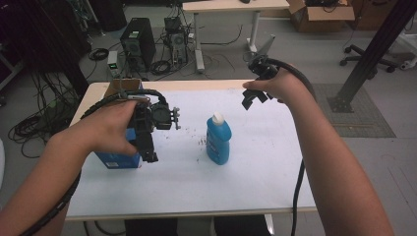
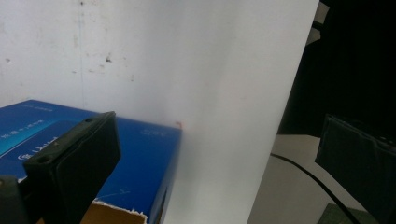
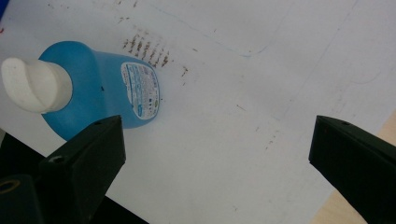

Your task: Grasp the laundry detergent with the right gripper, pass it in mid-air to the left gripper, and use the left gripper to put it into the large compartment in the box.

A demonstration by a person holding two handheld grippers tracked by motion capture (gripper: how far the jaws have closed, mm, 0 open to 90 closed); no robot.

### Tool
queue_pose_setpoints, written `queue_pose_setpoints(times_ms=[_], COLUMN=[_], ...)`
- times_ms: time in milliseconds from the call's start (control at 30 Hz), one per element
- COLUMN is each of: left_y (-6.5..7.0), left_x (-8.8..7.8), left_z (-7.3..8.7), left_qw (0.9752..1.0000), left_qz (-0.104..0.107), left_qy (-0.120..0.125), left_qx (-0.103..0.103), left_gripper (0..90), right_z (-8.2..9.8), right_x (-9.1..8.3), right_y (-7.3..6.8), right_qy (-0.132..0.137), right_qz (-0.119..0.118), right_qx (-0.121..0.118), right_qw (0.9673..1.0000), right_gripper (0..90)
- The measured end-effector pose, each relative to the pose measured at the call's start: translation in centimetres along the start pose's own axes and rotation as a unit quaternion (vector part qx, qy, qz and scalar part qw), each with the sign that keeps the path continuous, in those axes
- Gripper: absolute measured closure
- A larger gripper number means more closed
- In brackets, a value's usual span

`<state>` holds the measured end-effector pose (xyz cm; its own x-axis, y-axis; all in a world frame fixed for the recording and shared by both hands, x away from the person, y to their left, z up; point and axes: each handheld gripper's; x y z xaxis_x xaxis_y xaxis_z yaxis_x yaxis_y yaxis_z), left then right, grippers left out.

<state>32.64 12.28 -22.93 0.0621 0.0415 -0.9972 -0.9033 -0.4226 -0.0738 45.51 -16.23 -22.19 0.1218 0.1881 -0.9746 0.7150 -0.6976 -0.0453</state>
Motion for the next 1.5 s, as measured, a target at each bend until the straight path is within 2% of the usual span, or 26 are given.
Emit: queue_pose_setpoints(times_ms=[433,600,867,1000,1233,1300,1400,1500], left_y=[0.2,0.6,1.2,1.4,1.4,1.5,1.5,1.6], left_x=[0.0,-0.4,-0.8,-0.7,-0.6,-0.4,0.0,0.2], left_z=[-0.1,-0.2,-0.1,0.0,-0.1,-0.1,-0.2,-0.3], left_qw=[1.0,0.9999,0.9998,0.9998,0.9998,0.9998,0.9998,0.9999], left_qz=[-0.002,-0.009,-0.014,-0.015,-0.011,-0.008,-0.008,-0.006], left_qy=[-0.008,0.0,-0.003,-0.001,0.006,0.008,0.001,-0.001], left_qx=[0.003,0.006,0.011,0.01,0.014,0.014,0.015,0.016], left_gripper=[0.2,0.2,0.2,0.2,0.2,0.2,0.2,0.2], right_z=[0.8,1.7,3.4,4.3,5.7,6.0,6.3,6.7], right_x=[0.4,0.5,1.4,1.7,2.2,2.5,2.8,3.3], right_y=[-0.1,-0.7,-1.8,-2.5,-3.5,-3.6,-3.9,-4.3], right_qy=[0.003,0.001,0.0,0.002,-0.002,-0.002,-0.01,-0.009], right_qz=[-0.003,-0.001,-0.009,-0.019,-0.021,-0.032,-0.025,-0.029], right_qx=[0.003,-0.004,-0.014,-0.026,-0.036,-0.038,-0.043,-0.048], right_qw=[1.0,1.0,0.9999,0.9995,0.9991,0.9988,0.9987,0.9984], right_gripper=[3.8,3.7,3.7,3.7,3.7,3.9,3.7,3.7])
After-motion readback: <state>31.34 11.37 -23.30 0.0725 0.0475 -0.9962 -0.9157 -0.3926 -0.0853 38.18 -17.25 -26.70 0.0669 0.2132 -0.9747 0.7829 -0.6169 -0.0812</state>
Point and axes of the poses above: each handheld gripper's, and its own axes: x roughly forward along the jaws, z roughly out of its underside, y roughly to its right, and after that the axes turned 13 degrees about -x, right-handed
